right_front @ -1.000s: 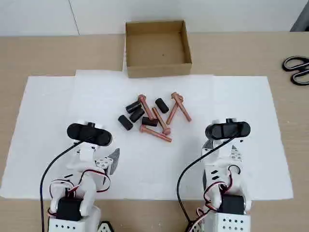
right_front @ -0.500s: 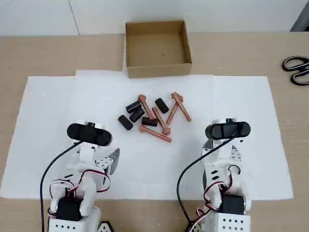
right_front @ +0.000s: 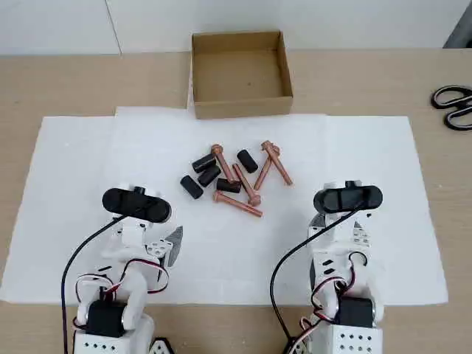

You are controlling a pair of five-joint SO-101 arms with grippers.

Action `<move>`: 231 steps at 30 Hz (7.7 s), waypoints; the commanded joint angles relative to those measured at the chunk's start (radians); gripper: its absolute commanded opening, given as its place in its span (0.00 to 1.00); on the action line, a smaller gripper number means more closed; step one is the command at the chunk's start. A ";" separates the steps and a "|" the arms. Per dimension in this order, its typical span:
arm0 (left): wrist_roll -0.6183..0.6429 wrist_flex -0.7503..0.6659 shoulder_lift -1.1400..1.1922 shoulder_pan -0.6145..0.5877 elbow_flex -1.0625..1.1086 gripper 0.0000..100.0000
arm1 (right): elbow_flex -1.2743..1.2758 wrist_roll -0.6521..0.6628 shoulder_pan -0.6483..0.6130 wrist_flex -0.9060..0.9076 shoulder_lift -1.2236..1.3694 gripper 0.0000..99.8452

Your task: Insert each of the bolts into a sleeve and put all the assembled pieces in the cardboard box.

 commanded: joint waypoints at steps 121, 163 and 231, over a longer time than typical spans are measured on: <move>0.098 0.092 1.258 -0.244 -1.007 0.23 | -1.476 0.427 -0.294 0.584 1.598 0.14; 0.157 -0.072 1.254 -0.410 -0.875 0.23 | -1.820 0.095 -0.605 0.461 1.963 0.14; 0.152 -0.089 1.254 -0.574 -0.788 0.23 | -2.004 0.071 -0.746 0.390 2.312 0.14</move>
